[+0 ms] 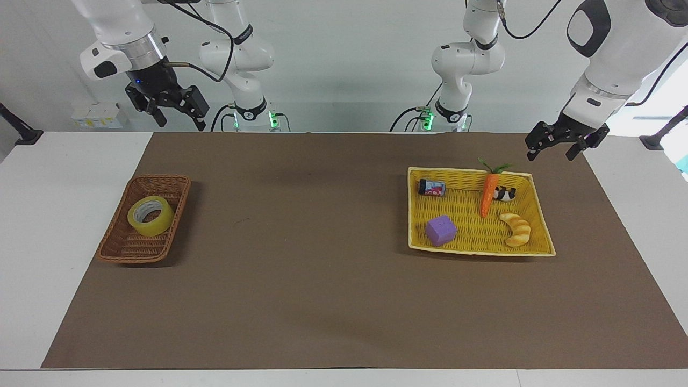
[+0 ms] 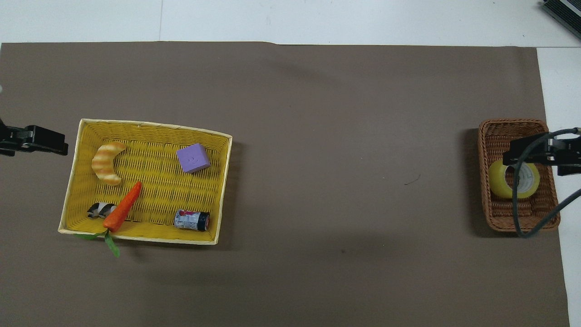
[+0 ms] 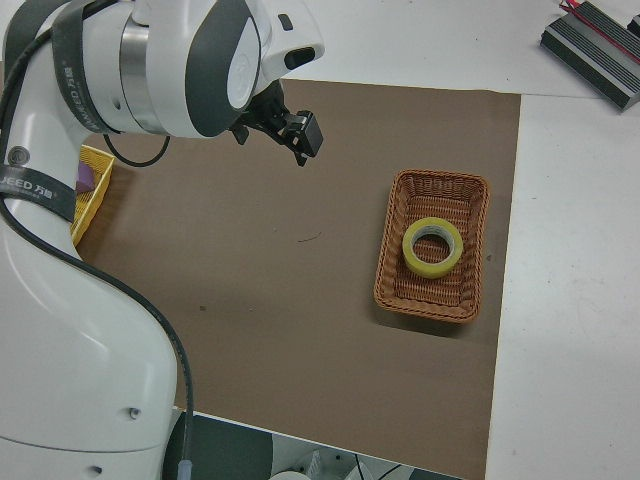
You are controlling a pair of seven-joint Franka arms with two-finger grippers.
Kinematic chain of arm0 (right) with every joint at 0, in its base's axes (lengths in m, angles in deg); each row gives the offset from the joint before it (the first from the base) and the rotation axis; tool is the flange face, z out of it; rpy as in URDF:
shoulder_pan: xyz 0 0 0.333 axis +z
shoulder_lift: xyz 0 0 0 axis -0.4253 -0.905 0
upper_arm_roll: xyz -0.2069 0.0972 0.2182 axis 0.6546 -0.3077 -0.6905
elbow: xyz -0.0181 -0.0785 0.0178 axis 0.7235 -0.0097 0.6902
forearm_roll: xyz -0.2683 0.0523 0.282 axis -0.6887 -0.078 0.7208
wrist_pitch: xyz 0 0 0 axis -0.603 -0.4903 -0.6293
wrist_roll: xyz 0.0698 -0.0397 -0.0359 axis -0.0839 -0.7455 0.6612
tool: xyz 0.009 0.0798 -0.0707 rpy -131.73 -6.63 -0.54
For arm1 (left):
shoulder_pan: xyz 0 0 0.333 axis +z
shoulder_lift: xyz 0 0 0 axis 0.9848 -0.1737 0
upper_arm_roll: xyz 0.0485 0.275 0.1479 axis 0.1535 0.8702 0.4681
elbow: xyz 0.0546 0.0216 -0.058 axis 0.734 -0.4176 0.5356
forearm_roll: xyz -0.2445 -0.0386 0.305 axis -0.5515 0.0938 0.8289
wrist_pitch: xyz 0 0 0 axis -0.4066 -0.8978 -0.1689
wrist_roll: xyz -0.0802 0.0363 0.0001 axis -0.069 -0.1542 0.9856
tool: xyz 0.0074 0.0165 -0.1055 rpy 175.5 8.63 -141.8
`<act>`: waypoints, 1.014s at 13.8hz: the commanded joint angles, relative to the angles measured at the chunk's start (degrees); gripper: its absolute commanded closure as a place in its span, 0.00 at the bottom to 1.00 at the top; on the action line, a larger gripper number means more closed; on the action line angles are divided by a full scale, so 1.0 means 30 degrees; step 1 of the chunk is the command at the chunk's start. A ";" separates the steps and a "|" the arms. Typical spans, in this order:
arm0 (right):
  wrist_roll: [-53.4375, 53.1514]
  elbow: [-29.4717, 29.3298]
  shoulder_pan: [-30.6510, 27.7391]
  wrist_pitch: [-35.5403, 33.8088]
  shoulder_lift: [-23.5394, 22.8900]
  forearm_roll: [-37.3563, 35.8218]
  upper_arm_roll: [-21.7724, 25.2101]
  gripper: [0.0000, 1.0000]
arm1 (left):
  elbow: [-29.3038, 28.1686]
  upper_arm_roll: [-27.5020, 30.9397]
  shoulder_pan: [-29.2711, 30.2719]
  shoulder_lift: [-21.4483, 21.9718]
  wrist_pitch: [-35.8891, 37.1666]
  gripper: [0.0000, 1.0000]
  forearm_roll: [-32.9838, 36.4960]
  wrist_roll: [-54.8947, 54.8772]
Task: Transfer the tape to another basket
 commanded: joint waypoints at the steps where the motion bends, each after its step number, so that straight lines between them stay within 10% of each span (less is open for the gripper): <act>1: 0.0650 0.0838 -0.0068 0.0162 0.0646 -0.0411 -0.0058 0.00 | 0.0148 0.0317 -0.0370 0.0105 0.0131 0.00 0.0350 -0.0135; 14: 0.1439 0.0313 -0.0185 -0.0156 0.0616 -0.1027 -0.0174 0.00 | 0.0148 0.0317 -0.0370 0.0105 0.0131 0.00 0.0350 -0.0135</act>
